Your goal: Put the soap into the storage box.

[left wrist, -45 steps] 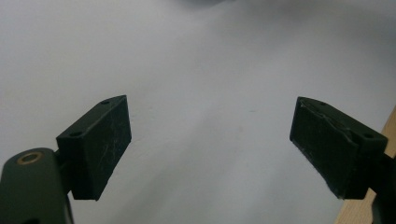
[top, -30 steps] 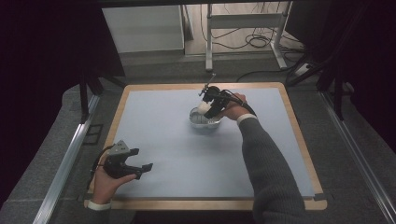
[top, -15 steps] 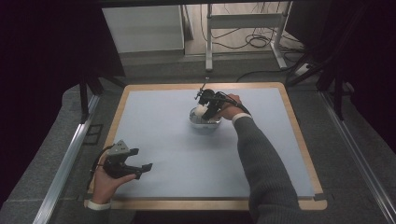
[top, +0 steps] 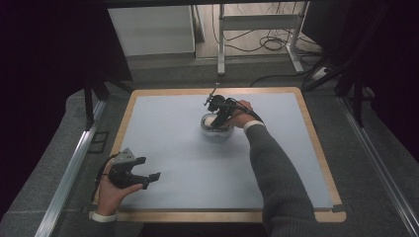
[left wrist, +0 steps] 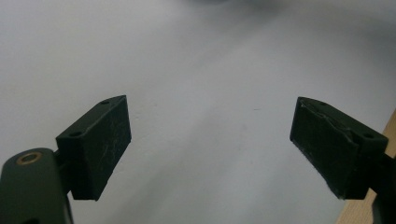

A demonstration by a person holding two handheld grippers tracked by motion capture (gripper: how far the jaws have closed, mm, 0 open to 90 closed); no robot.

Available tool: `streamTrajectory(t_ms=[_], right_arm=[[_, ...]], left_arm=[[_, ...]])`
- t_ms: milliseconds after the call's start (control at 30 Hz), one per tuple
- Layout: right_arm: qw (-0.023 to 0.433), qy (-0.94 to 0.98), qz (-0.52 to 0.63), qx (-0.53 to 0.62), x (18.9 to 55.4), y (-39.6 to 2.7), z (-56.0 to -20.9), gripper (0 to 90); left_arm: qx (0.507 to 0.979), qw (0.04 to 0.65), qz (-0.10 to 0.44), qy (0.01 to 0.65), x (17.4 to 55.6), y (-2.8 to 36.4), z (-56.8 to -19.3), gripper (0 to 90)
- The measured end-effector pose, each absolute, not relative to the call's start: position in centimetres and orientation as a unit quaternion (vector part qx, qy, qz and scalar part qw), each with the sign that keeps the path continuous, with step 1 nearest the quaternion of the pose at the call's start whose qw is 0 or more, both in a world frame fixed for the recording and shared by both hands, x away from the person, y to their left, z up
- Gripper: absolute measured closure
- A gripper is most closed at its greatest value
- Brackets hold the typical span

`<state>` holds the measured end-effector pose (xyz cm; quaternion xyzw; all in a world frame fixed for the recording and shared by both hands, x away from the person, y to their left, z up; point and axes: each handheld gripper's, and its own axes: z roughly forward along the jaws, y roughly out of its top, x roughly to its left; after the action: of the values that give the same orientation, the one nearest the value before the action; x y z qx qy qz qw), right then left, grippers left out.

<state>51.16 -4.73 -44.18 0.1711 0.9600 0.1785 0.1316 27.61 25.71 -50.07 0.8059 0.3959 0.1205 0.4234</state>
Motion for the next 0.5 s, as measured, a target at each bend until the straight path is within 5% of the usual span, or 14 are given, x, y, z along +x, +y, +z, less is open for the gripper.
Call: streamTrajectory(t_ms=[500], right_arm=[[0.15, 0.916, 0.271, 0.256, 47.0, -9.2, -43.2, 35.4]], left_arm=[[0.804, 0.427, 0.125, 0.395, 27.4, 25.7, -49.7, 13.1]])
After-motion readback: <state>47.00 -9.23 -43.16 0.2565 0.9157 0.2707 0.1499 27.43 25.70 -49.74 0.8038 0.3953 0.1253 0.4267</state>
